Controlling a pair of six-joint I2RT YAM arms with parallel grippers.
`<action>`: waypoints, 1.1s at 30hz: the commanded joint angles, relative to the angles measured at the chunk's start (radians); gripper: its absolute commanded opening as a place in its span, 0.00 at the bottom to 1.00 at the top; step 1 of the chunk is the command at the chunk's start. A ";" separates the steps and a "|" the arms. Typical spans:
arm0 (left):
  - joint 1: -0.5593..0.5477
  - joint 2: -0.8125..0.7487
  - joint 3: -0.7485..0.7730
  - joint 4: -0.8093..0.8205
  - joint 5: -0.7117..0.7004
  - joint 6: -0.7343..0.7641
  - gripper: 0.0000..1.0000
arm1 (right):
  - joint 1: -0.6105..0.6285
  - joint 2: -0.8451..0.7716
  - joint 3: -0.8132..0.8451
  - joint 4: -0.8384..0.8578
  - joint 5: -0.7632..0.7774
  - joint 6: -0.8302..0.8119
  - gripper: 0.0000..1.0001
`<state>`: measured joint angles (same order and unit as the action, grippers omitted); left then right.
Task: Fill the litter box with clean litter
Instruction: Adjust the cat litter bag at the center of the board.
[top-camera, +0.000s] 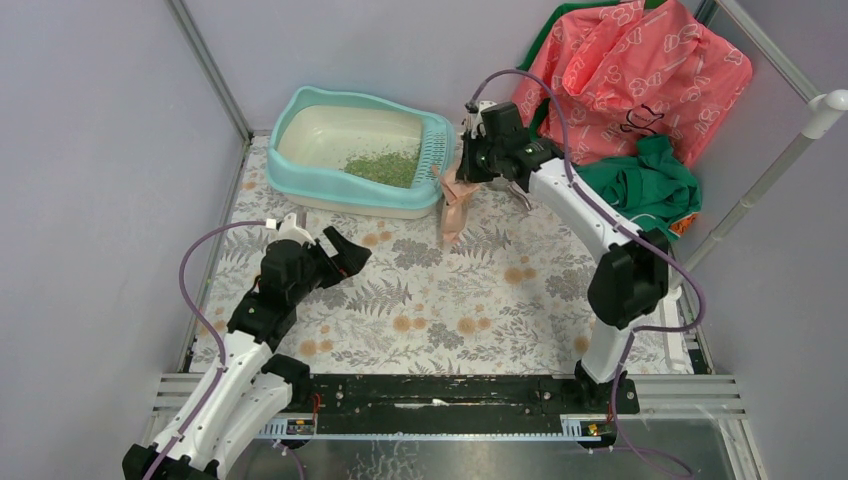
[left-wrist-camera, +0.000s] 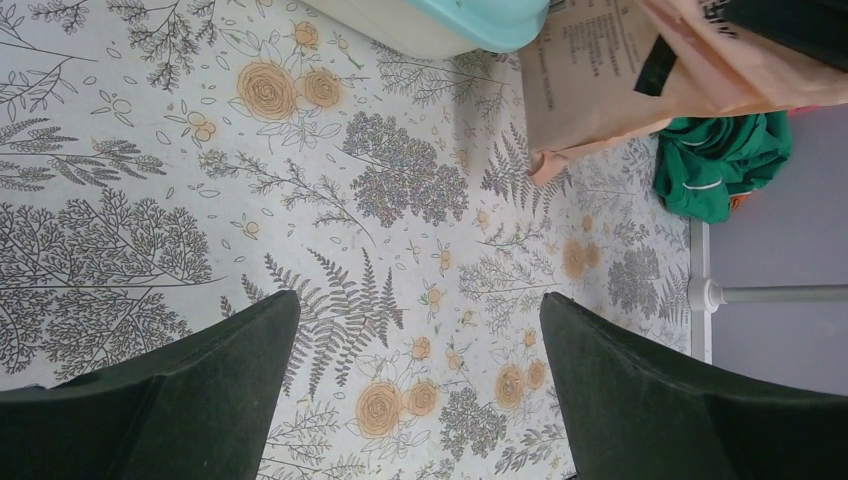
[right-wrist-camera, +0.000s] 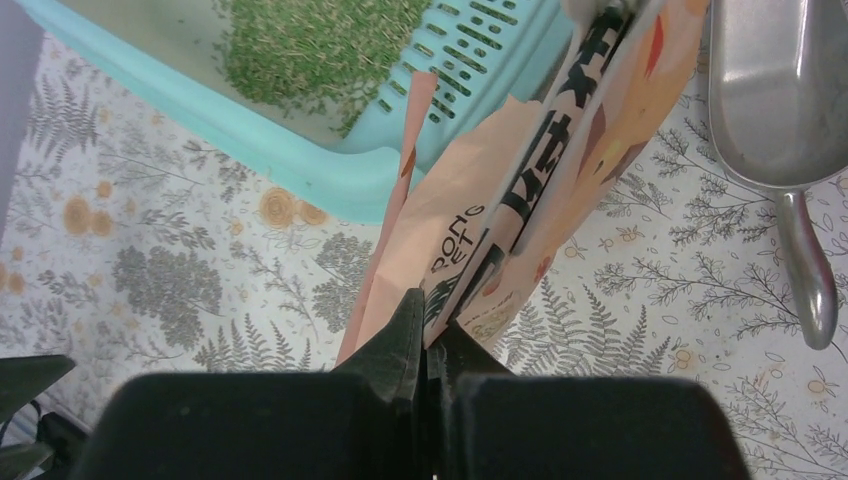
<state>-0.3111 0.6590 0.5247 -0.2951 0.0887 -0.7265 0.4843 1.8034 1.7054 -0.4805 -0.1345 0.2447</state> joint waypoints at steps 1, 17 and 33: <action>0.008 -0.010 0.039 -0.009 -0.017 0.022 0.99 | -0.023 0.004 0.087 0.140 0.001 -0.047 0.00; 0.007 -0.013 0.050 -0.035 -0.023 0.027 0.99 | -0.128 0.171 0.150 0.219 -0.002 -0.148 0.00; 0.007 -0.056 0.037 -0.119 -0.136 0.009 0.99 | -0.139 0.002 -0.217 0.333 -0.017 -0.076 0.76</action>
<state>-0.3111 0.6334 0.5434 -0.3706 0.0334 -0.7235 0.3458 1.8957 1.5452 -0.2153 -0.1265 0.1585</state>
